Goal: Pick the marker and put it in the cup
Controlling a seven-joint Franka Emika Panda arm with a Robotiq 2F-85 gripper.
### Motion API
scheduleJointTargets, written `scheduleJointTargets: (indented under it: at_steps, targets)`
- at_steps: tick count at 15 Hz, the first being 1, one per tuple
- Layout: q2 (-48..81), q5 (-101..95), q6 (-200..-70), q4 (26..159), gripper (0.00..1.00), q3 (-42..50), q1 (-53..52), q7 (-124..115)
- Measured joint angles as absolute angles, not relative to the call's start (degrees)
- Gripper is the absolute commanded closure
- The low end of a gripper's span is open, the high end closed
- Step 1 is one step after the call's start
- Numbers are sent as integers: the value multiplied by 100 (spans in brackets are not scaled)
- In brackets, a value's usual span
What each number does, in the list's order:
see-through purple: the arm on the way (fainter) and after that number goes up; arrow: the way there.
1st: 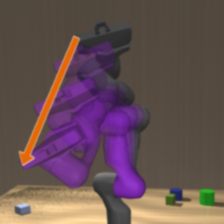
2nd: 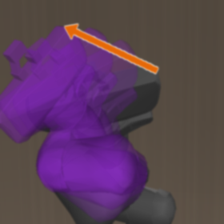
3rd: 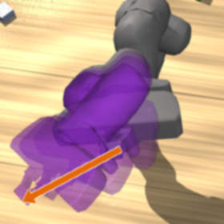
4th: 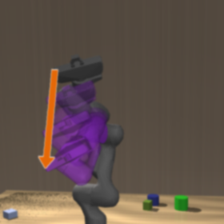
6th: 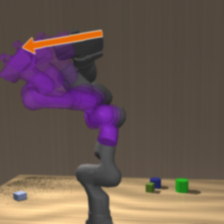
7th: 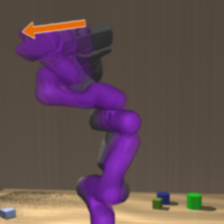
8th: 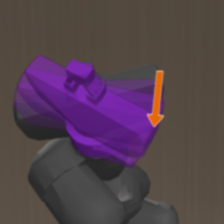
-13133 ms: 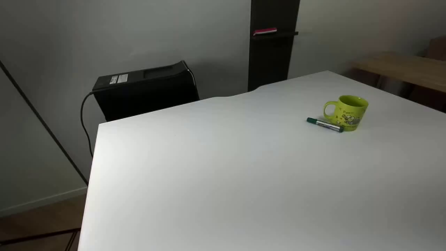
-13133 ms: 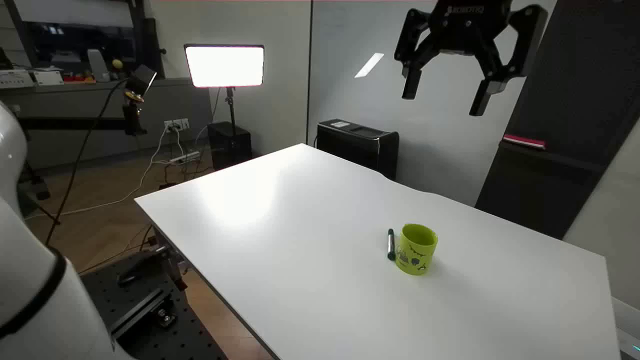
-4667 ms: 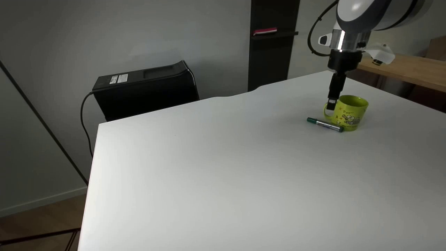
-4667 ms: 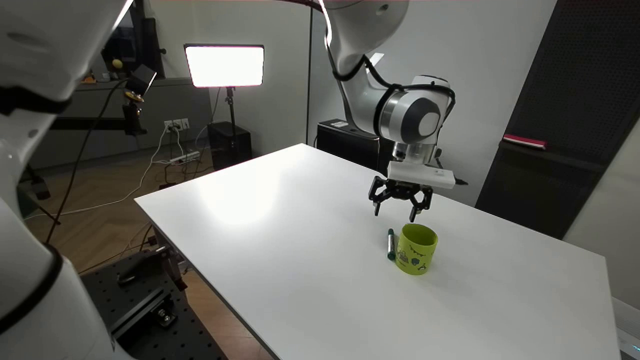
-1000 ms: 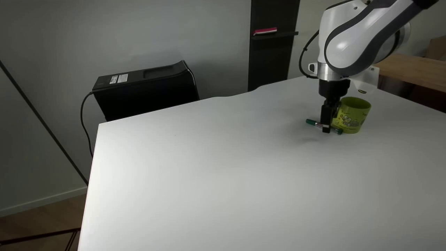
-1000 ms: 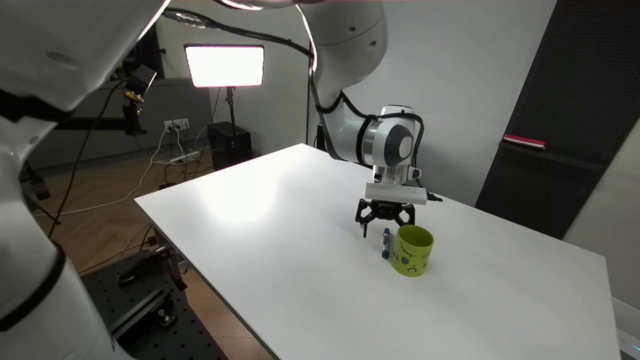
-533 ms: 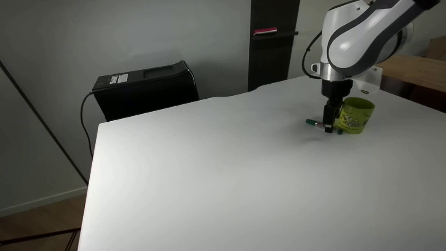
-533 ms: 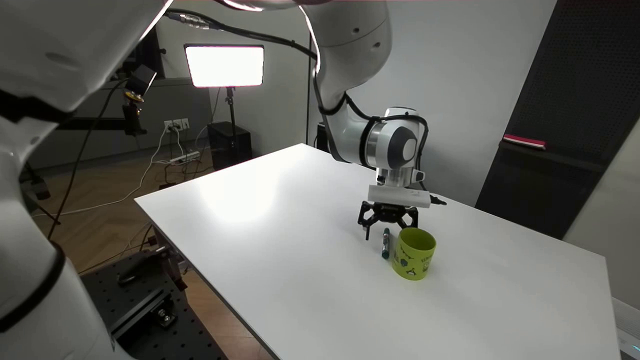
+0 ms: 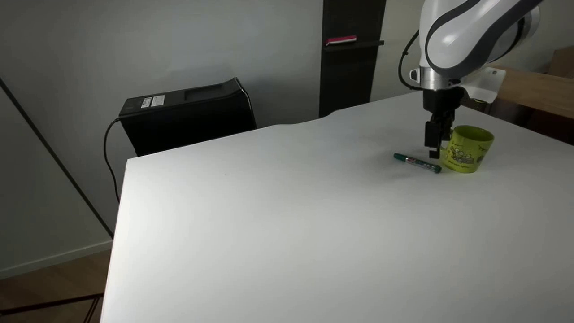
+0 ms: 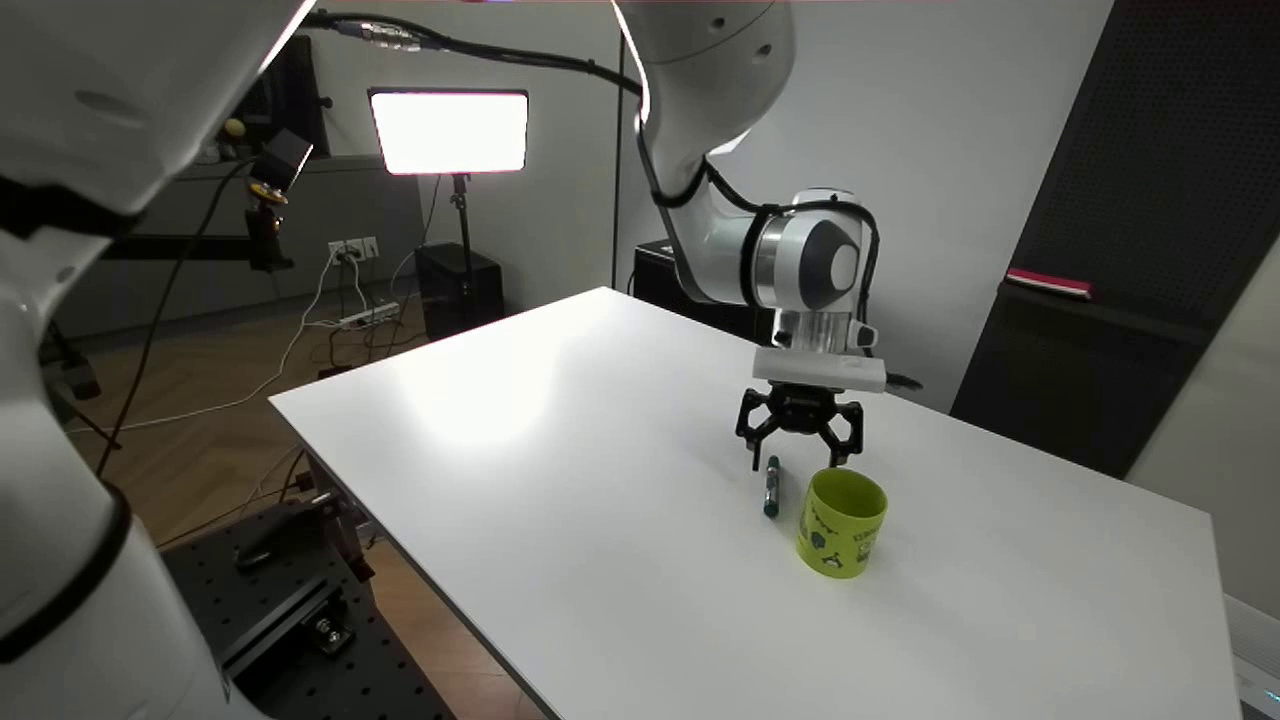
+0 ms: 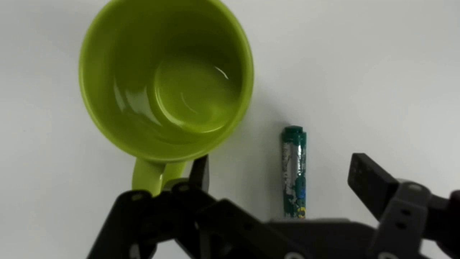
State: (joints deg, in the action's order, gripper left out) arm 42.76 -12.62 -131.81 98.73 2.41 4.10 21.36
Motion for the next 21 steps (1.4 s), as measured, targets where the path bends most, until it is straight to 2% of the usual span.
scheduleJointTargets:
  at_steps: [12, 21]
  targets:
    - [3924, -1708, -12971, 9900, 0, 294, 72, 1867]
    - [4094, -1506, -13944, 10066, 0, 149, 166, 1897]
